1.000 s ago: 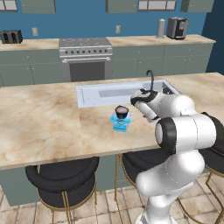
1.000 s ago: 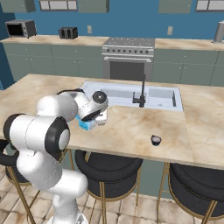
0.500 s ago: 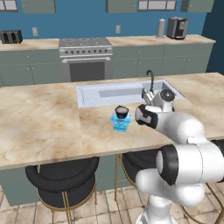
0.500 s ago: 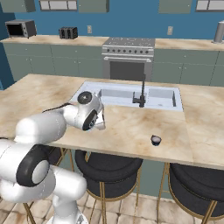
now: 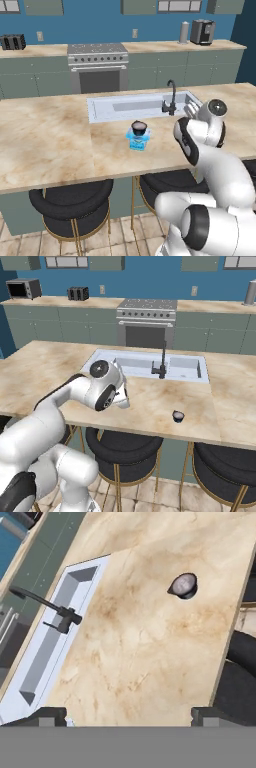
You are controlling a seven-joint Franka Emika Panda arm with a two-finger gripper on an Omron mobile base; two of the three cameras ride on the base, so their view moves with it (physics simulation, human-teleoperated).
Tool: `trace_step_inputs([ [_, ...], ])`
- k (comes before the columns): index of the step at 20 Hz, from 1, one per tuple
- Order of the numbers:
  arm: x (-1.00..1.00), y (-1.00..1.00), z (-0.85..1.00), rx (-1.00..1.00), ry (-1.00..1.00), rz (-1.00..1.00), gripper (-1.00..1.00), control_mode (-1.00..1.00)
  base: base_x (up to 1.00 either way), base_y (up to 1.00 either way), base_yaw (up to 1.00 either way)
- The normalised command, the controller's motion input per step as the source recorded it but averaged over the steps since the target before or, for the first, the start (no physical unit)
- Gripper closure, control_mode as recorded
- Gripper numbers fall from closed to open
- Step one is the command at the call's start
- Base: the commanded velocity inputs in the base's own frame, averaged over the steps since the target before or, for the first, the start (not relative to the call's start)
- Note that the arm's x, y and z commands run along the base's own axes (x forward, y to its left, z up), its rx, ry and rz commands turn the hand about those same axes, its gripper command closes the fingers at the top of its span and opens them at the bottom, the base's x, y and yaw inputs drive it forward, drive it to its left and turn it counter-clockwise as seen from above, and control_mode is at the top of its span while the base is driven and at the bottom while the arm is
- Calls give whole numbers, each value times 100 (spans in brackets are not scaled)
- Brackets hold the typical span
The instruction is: Stack the yogurt containers by placing the smaller containers on top of the larger containers.
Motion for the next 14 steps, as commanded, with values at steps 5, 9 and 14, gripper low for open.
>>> trace_step_inputs([
  [5,-54,-36,37,-4,6,6,-100,-100,0,0,0],
  [9,-29,-22,13,-8,9,10,-100,-100,0,0,0],
  [14,-18,-20,5,-8,10,13,-100,-100,0,0,0],
])
